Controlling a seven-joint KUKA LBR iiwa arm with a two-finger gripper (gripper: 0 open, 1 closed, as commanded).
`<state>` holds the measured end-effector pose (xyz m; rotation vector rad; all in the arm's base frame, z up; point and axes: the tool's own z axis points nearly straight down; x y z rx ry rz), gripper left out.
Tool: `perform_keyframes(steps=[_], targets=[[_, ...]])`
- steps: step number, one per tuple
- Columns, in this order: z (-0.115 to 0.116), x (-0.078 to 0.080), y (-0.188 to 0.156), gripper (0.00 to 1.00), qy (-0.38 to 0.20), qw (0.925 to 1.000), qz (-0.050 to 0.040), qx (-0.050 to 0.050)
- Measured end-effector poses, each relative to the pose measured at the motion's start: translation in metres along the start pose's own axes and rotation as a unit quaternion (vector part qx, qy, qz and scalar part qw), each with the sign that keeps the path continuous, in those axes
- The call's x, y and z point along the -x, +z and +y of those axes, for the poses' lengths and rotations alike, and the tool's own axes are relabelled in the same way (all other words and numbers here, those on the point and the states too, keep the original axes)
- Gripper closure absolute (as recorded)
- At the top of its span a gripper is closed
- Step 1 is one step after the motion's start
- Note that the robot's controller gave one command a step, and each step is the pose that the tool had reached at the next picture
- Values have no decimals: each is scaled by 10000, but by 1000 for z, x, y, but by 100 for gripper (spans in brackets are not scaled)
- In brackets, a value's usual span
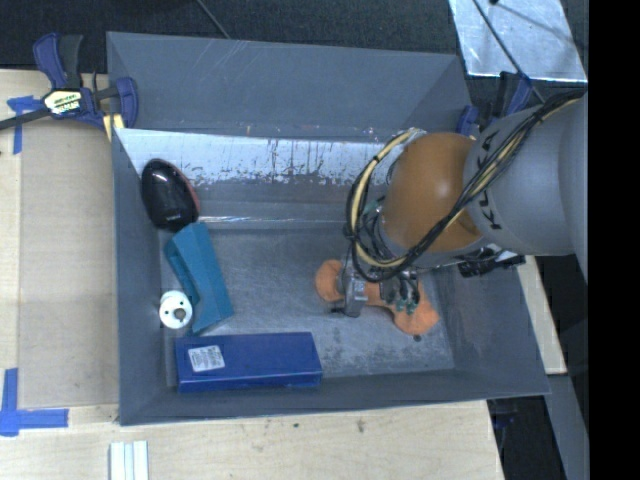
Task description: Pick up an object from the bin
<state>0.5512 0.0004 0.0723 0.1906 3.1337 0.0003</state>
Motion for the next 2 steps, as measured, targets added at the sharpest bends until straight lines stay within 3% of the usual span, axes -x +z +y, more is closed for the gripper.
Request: perform_keyframes(steps=[1,2], targets=[[0,0,0,100,0,10000,0,0],[-20,-20,-203,100,-124,9999,14,-2]])
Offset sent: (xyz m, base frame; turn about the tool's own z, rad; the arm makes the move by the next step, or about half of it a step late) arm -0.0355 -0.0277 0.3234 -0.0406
